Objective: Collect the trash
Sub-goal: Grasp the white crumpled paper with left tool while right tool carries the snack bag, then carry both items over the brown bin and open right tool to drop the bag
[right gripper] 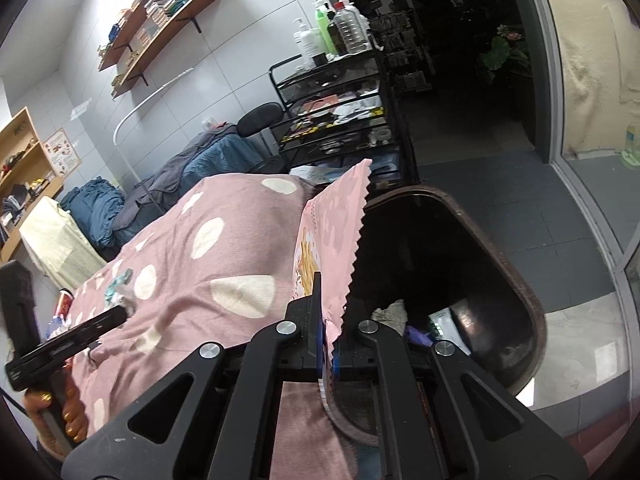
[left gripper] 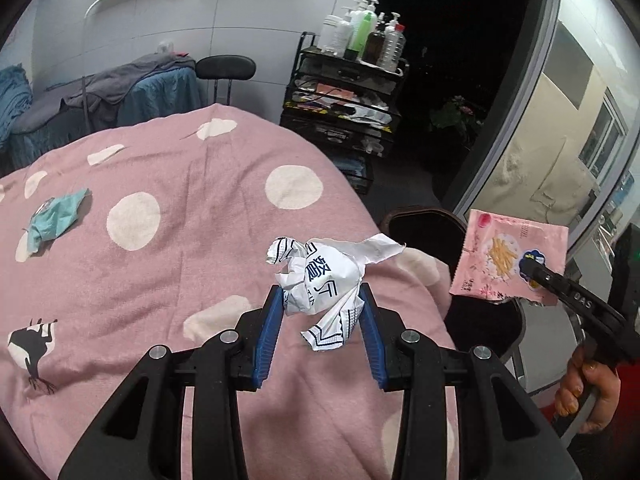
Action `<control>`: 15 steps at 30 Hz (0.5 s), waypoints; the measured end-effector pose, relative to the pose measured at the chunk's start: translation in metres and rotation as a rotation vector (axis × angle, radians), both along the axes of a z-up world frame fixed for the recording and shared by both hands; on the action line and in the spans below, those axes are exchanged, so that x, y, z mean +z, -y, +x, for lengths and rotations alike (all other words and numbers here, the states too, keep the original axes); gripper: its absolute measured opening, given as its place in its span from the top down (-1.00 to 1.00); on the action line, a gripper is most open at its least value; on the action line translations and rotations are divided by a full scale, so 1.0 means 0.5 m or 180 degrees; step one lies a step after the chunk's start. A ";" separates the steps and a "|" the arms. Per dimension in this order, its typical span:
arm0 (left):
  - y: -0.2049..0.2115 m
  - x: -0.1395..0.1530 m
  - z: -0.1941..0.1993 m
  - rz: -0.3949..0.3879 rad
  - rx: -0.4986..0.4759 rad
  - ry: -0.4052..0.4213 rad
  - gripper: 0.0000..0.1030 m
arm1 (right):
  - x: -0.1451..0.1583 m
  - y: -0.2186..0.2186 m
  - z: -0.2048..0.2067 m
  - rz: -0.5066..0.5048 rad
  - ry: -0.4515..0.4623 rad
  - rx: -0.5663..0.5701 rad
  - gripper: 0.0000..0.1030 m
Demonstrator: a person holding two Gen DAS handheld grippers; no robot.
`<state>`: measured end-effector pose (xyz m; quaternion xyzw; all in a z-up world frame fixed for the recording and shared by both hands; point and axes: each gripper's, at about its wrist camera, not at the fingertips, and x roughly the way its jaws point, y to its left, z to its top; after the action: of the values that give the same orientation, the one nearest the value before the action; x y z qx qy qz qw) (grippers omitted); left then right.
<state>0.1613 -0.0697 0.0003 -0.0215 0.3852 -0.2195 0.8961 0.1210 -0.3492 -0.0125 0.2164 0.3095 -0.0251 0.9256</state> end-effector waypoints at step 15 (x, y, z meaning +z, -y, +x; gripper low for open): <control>0.159 -0.018 -0.062 0.0172 -0.0644 0.0052 0.26 | -0.098 0.082 0.011 -0.0257 -0.0526 -0.0341 0.92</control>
<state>0.1302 -0.1491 -0.0089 0.0435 0.3838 -0.2987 0.8727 0.1265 -0.3901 -0.0614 0.1923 0.3715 -0.1047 0.9022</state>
